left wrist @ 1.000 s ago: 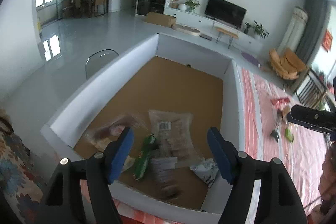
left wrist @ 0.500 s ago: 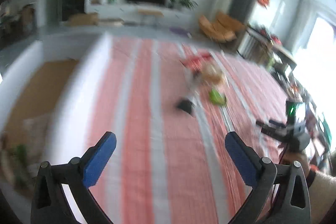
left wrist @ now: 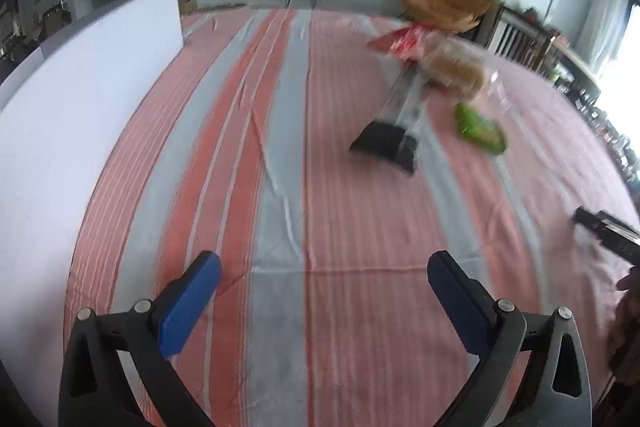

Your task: Organize snacks

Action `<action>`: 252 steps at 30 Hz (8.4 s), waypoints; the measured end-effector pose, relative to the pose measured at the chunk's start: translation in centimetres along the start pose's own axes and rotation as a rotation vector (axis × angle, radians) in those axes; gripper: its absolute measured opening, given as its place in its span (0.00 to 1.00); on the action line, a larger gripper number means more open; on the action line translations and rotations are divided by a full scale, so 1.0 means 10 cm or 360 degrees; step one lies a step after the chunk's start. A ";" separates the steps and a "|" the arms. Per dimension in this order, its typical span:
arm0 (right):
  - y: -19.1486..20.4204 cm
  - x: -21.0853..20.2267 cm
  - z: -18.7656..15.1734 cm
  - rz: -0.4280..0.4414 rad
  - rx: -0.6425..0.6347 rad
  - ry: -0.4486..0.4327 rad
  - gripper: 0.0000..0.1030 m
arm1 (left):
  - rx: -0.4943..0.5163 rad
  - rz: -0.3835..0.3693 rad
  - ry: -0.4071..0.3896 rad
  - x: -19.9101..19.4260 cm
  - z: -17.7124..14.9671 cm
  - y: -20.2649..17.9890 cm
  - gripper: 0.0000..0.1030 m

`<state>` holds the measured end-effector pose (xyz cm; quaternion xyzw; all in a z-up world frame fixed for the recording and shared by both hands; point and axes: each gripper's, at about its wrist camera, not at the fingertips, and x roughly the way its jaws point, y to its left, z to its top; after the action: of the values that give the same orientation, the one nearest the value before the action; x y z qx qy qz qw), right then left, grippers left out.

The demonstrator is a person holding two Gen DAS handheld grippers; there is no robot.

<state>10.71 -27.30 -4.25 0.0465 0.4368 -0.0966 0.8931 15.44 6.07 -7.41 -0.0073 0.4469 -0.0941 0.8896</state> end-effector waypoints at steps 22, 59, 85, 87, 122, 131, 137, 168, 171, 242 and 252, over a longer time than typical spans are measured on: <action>-0.02 0.00 -0.01 0.0019 0.0019 0.0003 0.85 | 0.0081 0.0102 0.0041 0.06 -0.04 -0.08 1.00; 0.00 0.01 -0.01 0.0021 0.0021 0.0002 0.86 | 0.0081 0.0102 0.0041 0.06 -0.04 -0.08 1.00; 0.02 0.02 -0.01 0.0022 0.0023 0.0002 0.86 | 0.0081 0.0102 0.0040 0.06 -0.04 -0.08 1.00; 0.02 0.02 -0.01 0.0021 0.0022 0.0002 0.86 | 0.0080 0.0097 0.0039 0.06 -0.04 -0.08 1.00; 0.03 0.02 -0.02 0.0023 0.0022 0.0002 0.87 | 0.0015 -0.0067 0.0216 -0.14 0.18 -0.04 0.21; 0.04 0.02 -0.02 0.0023 0.0022 0.0002 0.87 | 0.0189 -0.0042 0.0224 -0.09 0.09 -0.24 0.81; 0.04 0.02 -0.02 0.0028 0.0026 0.0000 0.87 | 0.0133 0.0069 0.0193 0.19 0.30 -0.28 0.86; 1.58 0.58 0.79 0.0053 0.0084 0.0207 0.87 | -0.0205 0.0326 0.0026 0.20 0.25 0.43 1.00; 1.72 0.66 0.87 -0.0036 0.0106 0.0177 0.86 | -0.0205 0.0326 0.0026 0.20 0.25 0.43 1.00; 0.95 0.07 0.88 0.0592 -0.0414 0.0238 0.24 | -0.0210 -0.0341 0.0078 -0.55 -0.13 0.42 0.20; 1.41 0.89 1.40 0.0209 0.0073 0.0435 0.68 | -0.0277 -0.0386 0.0039 -0.80 -0.38 0.47 0.20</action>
<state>29.87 -17.06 -2.74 0.1079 0.5481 -0.0408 0.8284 8.49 12.31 -3.84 -0.1370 0.4600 -0.1618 0.8623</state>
